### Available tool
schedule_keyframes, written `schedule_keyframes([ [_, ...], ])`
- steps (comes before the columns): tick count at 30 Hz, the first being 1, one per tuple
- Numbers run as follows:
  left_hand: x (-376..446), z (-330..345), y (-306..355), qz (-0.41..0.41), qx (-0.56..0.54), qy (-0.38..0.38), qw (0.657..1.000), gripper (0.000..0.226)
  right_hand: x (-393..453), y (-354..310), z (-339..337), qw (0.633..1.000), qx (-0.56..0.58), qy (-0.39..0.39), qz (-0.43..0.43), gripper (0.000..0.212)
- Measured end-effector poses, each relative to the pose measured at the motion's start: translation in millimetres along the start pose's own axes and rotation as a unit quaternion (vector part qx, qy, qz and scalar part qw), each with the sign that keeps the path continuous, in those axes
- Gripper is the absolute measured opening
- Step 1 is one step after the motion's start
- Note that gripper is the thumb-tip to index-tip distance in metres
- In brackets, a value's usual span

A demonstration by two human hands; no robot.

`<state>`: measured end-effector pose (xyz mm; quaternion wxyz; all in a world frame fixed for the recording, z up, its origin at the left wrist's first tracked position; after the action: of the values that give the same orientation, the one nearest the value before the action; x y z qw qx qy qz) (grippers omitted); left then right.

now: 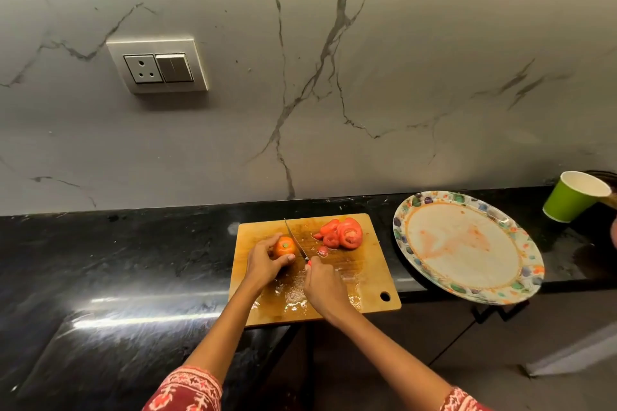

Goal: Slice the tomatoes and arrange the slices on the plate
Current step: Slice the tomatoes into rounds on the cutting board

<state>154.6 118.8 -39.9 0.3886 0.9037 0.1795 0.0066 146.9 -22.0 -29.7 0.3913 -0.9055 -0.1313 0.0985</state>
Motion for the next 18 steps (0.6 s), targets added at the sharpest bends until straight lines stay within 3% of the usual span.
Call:
schedule_keyframes([
  [8,-0.2,-0.8,1.6,-0.011,0.01,0.009,1.0,0.062,2.3,-8.0,2.1,0.999,-0.037,-0.013,0.008,0.021],
  [13,-3.8,3.4,4.1,0.029,0.049,0.016,0.998,0.059,6.8,-12.4,9.5,0.998,-0.053,-0.007,0.022,0.017],
  [18,-3.0,1.2,-1.7,0.0,-0.004,0.021,1.0,0.061,-7.5,-3.5,11.6,0.998,-0.062,-0.01,0.008,0.019],
])
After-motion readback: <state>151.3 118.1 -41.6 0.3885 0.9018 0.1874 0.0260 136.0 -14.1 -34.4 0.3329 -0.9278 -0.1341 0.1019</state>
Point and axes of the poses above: each hand's wrist, its own x-axis towards the middle knuckle, its own z-axis out of the palm, y = z × x, the point moved 4 cm from there along x, towards the middle knuckle, and after that the axes turned 12 degrees about x, right-handed, at the moved point
